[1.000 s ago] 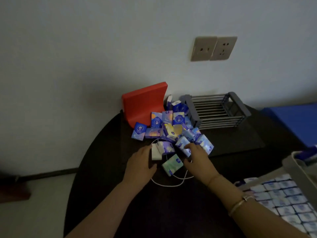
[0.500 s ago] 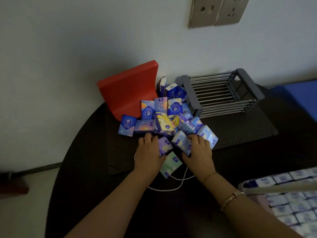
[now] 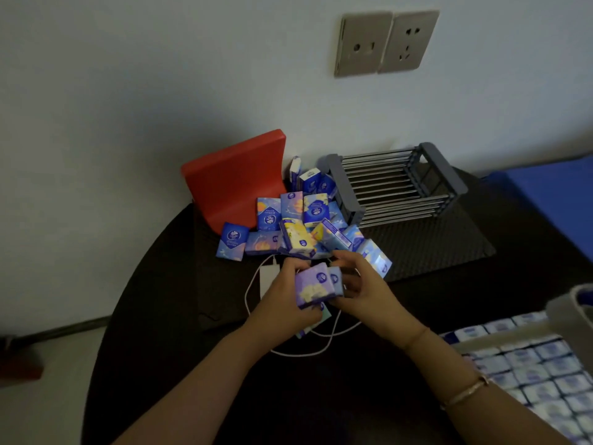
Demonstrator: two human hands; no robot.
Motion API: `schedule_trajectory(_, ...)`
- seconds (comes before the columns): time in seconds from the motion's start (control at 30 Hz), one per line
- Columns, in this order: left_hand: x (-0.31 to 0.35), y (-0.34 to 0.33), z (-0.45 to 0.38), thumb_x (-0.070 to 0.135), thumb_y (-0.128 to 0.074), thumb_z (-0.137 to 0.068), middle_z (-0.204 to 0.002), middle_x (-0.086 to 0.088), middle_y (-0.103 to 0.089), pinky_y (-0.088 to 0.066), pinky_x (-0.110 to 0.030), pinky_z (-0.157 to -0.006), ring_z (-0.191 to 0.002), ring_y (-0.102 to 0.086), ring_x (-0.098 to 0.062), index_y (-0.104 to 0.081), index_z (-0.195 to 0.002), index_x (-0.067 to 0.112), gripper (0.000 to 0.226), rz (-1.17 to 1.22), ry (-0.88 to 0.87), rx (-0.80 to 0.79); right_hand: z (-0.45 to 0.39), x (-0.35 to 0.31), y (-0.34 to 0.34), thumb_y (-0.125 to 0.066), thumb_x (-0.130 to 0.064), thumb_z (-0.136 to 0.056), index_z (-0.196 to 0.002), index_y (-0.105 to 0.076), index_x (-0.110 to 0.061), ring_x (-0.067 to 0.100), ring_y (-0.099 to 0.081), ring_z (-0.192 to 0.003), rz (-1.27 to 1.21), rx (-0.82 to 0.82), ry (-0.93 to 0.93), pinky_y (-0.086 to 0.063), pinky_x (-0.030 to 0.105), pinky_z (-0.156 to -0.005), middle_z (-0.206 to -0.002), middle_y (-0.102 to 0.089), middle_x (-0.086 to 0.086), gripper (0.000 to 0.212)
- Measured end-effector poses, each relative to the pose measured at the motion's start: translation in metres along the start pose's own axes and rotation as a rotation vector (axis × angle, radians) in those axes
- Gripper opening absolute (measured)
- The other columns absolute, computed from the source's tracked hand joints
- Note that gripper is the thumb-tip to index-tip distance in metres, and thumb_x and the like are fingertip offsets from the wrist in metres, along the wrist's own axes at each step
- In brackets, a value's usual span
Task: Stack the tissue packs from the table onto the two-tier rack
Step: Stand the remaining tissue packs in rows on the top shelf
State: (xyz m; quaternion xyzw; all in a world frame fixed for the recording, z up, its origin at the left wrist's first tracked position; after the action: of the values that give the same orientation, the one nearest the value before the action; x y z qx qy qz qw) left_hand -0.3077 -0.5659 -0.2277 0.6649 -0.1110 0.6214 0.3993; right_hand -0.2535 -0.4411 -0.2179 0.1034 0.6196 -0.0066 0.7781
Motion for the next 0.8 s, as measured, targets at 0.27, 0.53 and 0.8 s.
schedule_trajectory(0.27,0.003,-0.006,-0.015,0.023,-0.079,-0.075,-0.126,0.002,-0.049,-0.045,-0.029,-0.096,-0.115,-0.05,-0.01,-0.036,-0.132,0.021,0.071,-0.038,-0.002,0.057,-0.008,0.012,0.036,-0.054,0.018,-0.079,-0.123,-0.044,-0.017,0.02,-0.056,-0.117,-0.101,0.175,0.011,-0.052,0.031,-0.091,-0.126,-0.053,0.008,0.058)
schedule_trajectory(0.53,-0.001,-0.001,-0.005,0.024,-0.08,-0.073,-0.113,0.006,-0.049,-0.038,-0.006,-0.08,-0.102,-0.049,-0.005,-0.042,-0.116,0.027,0.057,-0.135,-0.012,0.1,-0.038,0.081,0.099,-0.071,-0.024,-0.077,-0.131,-0.045,-0.005,0.036,-0.03,-0.136,0.714,0.415,-0.3,-0.015,0.042,-0.117,-0.138,-0.046,0.017,0.063)
schedule_trajectory(0.8,0.047,0.027,0.037,0.024,-0.08,-0.073,-0.118,0.004,-0.049,-0.042,-0.027,-0.094,-0.111,-0.049,-0.01,-0.048,-0.124,0.019,0.06,-0.165,-0.109,0.158,0.02,0.003,0.047,-0.078,-0.011,-0.071,-0.116,-0.053,-0.01,0.021,-0.053,-0.101,0.566,0.271,-0.057,-0.035,0.014,-0.079,-0.107,-0.047,0.007,0.052)
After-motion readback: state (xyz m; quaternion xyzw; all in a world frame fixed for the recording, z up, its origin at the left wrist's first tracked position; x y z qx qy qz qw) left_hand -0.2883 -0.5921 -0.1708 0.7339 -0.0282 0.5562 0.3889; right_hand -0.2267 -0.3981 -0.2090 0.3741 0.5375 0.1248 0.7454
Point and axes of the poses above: each hand's wrist, its own z-axis away from the middle knuckle, its own y-axis out of the back of the hand, x = y × z, the point moved 8 cm from there along -z, towards the middle knuckle
